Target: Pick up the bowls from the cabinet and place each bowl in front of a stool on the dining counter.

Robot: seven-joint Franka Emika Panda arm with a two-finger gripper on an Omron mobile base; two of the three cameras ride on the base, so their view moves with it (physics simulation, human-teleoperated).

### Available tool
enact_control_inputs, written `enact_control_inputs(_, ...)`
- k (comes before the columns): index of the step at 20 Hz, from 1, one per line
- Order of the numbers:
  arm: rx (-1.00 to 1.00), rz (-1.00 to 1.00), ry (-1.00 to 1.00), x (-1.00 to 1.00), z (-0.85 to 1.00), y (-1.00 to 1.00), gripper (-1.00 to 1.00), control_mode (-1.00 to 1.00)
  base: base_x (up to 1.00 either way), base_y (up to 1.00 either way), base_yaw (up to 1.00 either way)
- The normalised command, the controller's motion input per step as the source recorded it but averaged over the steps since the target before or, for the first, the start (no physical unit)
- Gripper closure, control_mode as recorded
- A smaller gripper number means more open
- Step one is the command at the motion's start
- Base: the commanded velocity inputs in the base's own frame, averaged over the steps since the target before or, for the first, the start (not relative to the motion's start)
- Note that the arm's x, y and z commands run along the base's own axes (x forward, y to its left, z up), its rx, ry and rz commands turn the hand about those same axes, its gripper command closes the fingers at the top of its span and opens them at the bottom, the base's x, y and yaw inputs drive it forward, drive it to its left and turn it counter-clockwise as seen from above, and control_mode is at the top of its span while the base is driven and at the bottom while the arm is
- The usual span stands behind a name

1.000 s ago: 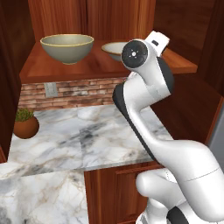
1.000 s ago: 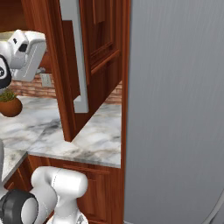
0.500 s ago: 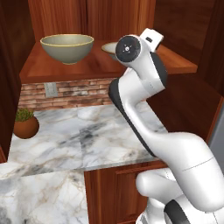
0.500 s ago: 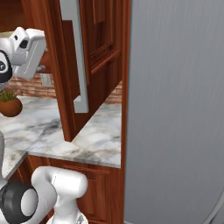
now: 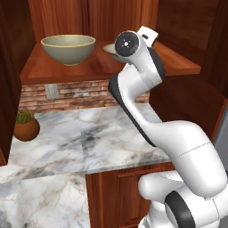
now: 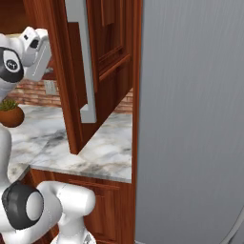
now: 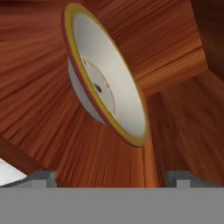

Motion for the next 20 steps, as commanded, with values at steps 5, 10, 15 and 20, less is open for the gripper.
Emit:
enact_control_inputs(5,0.00,0.13,0.03,0.31,0.00,0.00,-1.00,-1.00,0.00,0.00,0.00)
enact_control_inputs(10,-0.06,0.07,0.03,0.16,-0.02,0.00,-1.00,-1.00,0.00,0.00,0.00)
enact_control_inputs(15,-0.06,0.05,0.05,0.15,-0.11,0.00,-1.00,-1.00,0.00,0.00,0.00)
enact_control_inputs(20,-0.02,0.05,0.05,0.20,-0.10,0.00,-1.00,-1.00,0.00,0.00,0.00)
